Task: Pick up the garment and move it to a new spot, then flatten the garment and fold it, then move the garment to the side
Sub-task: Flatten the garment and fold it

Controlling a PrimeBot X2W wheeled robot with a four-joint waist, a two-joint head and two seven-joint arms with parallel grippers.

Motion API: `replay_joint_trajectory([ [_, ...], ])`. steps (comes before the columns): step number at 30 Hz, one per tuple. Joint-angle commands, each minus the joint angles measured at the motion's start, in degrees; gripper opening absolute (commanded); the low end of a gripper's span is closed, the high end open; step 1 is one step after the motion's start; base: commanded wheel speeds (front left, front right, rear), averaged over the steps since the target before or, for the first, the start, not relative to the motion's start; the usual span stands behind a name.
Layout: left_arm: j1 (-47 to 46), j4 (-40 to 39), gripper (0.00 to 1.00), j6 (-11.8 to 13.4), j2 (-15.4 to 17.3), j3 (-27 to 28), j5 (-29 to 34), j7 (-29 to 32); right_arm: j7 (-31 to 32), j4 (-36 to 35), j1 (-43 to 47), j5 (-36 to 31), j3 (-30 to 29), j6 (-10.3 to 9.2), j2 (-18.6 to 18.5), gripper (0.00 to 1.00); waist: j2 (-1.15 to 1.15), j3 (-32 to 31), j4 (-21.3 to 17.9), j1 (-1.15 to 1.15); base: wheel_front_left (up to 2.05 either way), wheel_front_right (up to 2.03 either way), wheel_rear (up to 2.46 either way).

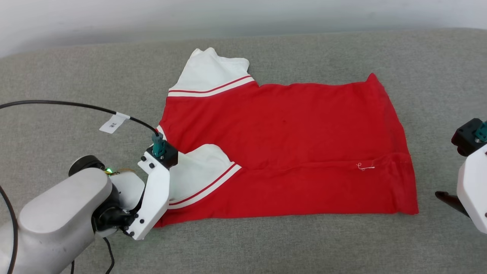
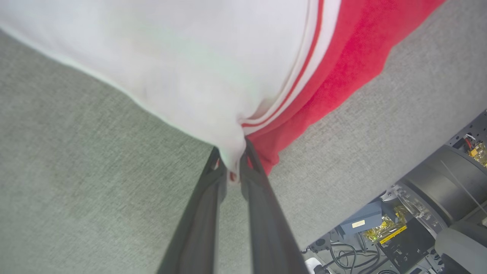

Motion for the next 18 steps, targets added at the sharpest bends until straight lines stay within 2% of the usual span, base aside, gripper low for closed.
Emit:
replay_joint_trajectory([
  [1,-0.91,-0.13,0.00,0.18,-0.14,-0.29,-0.29,-0.50,1.17,0.88,-0.93,0.68,0.32,-0.04,0.55,1.00,0.00,0.65,0.48,0.00,0.00,0.00,0.00],
  [6,-2.66,-0.35,0.00,0.18,-0.65,-1.10,-0.33,-1.64,2.15,5.34,-0.70,0.95,1.42,-0.04,4.04,1.00,0.00,2.40,1.49,0.00,0.00,0.00,0.00],
  [14,-4.49,0.02,0.00,0.19,-0.37,-2.70,-0.04,-3.55,-1.51,13.93,0.82,1.25,5.04,-0.04,9.68,1.00,0.00,4.74,2.46,0.00,0.00,0.00,0.00],
  [18,-4.55,0.76,0.00,0.21,-0.18,-3.52,-0.62,-4.52,-3.21,15.33,1.21,1.94,8.08,-0.04,10.29,1.00,0.00,5.10,2.45,0.00,0.00,0.00,0.00],
])
